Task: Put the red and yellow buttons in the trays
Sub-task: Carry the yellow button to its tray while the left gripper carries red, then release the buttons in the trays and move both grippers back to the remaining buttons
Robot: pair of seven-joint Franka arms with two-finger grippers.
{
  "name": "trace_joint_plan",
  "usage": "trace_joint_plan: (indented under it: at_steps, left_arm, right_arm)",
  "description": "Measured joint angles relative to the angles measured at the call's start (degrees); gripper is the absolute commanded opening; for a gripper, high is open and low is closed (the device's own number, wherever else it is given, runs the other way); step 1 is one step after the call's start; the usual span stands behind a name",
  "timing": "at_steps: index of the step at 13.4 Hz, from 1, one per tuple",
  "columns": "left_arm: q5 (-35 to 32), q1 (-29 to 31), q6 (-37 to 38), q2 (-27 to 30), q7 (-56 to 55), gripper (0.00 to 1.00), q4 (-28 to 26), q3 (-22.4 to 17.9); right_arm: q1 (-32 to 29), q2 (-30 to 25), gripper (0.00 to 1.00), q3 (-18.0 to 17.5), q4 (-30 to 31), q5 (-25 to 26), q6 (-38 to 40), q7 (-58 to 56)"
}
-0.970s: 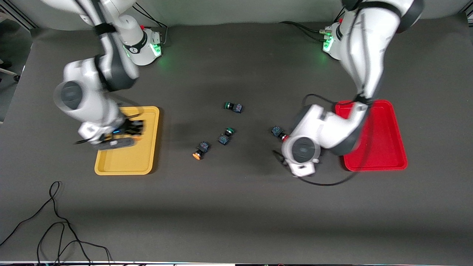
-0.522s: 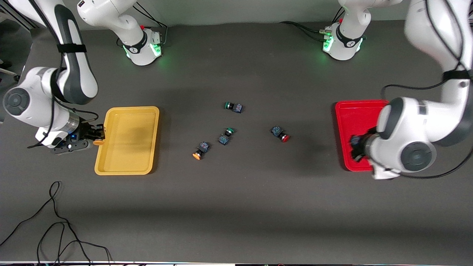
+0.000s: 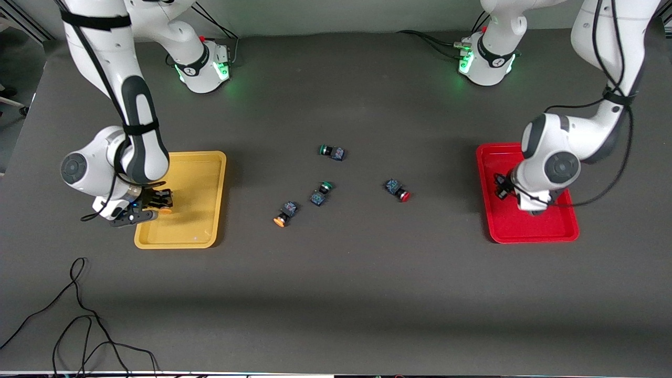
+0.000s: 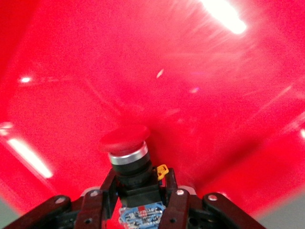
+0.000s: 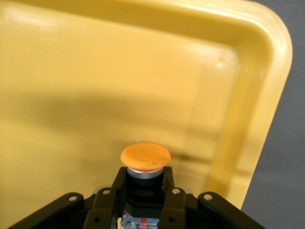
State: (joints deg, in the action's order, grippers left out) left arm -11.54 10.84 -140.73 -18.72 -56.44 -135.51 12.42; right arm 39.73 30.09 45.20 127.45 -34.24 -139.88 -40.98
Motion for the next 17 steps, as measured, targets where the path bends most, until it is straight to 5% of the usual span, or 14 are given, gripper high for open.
trace_joint_plan:
  at_steps: [1, 2, 3, 4, 8, 12, 17]
  left_arm:
    - [0.0, 1.3, -1.7, 1.5, 1.6, 0.00, -1.8, 0.3]
    - [-0.1, 2.2, -1.9, 2.3, 2.5, 0.17, -3.0, 0.2]
    - [-0.1, 2.8, -2.1, 2.3, 3.1, 0.93, -3.5, 0.1]
    - [-0.1, 2.9, -2.3, 2.3, 3.6, 1.00, -3.5, 0.2]
    - [-0.1, 2.9, 1.8, 2.4, 3.9, 1.00, -1.1, 0.5]
    - [2.9, -2.9, 23.7, 2.5, 2.0, 1.00, 16.0, 1.6]
    - [5.7, -19.4, 28.3, -9.8, -22.0, 1.00, 35.0, 2.1]
  right_arm:
    - [0.0, 0.3, 0.99, 0.0, -0.5, -0.2, 0.0, 0.0]
    - [0.0, 0.3, 1.00, 0.0, -1.1, -0.4, 0.0, 0.0]
    - [-0.1, 0.2, 1.00, 0.1, -1.8, -0.4, 0.3, 0.0]
    - [-0.1, 0.1, 1.00, 0.2, -2.5, -0.5, 0.9, 0.0]
    - [2.0, -1.0, 1.00, 3.7, -6.7, 0.7, 7.5, 0.8]
    - [9.3, -3.2, 1.00, 10.3, -19.9, 10.0, 26.4, 14.8]
    - [18.1, -3.0, 1.00, 9.8, -24.1, 9.7, 28.9, 35.0]
